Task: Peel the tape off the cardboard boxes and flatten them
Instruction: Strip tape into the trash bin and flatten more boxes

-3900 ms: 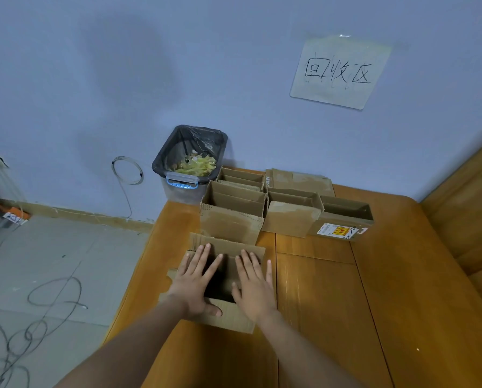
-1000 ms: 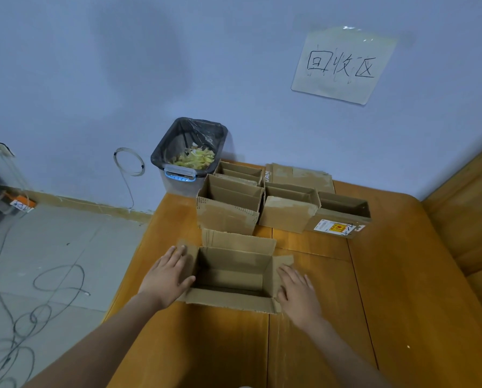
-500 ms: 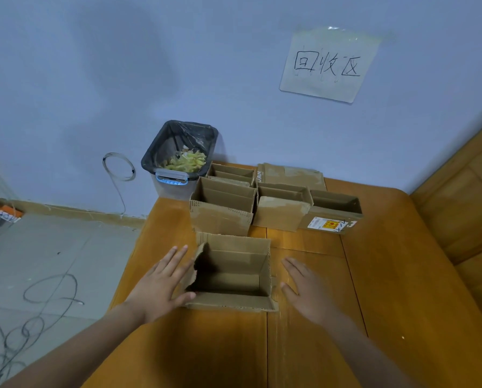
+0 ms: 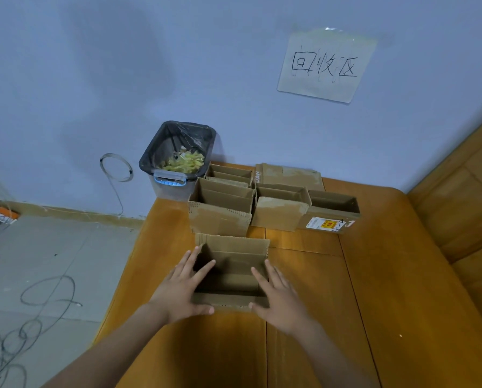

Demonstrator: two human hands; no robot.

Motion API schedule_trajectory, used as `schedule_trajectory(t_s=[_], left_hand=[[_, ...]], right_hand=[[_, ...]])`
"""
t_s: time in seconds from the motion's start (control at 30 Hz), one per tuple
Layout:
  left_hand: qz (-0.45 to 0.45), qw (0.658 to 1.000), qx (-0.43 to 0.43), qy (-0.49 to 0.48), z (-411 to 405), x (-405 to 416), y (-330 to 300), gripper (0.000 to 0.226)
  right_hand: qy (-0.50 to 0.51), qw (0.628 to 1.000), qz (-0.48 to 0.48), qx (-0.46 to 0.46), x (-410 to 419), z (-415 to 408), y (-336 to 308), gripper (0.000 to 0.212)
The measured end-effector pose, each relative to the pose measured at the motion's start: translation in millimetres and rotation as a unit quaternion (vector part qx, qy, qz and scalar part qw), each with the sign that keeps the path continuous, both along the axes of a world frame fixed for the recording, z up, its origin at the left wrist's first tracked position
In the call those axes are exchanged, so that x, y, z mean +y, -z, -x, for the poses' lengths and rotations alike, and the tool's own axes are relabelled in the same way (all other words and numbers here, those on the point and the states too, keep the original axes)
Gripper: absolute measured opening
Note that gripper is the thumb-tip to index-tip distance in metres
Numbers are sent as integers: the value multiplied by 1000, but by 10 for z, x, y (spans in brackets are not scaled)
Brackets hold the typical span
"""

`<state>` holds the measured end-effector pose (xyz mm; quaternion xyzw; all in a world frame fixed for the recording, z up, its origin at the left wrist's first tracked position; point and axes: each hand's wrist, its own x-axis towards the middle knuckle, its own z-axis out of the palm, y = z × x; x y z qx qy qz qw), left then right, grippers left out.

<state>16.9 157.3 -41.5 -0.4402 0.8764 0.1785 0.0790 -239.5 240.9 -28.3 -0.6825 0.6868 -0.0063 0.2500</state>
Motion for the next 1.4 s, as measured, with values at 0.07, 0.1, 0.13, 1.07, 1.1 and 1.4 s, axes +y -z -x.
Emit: schedule_trajectory(t_s=[0.07, 0.1, 0.13, 1.07, 1.1, 1.4], left_hand=[[-11, 1000, -9, 2, 65, -45, 27, 106], [-17, 1000, -14, 5, 92, -62, 39, 105], [-22, 999, -20, 10, 109, -71, 52, 104], [16, 998, -60, 25, 400, -282, -430, 49], [17, 998, -56, 24, 405, -290, -446, 48], [-67, 989, 49, -124, 460, -400, -309, 54]], right_hand=[[-5, 1000, -18, 14, -46, -27, 42, 86], [-8, 1000, -22, 19, -63, -39, 57, 87], [-13, 999, -25, 21, -80, -51, 72, 88], [-6, 1000, 24, 0, -443, 199, -412, 59], [0, 1000, 13, -4, -462, 233, -447, 59], [129, 985, -37, -108, -511, 343, -196, 62]])
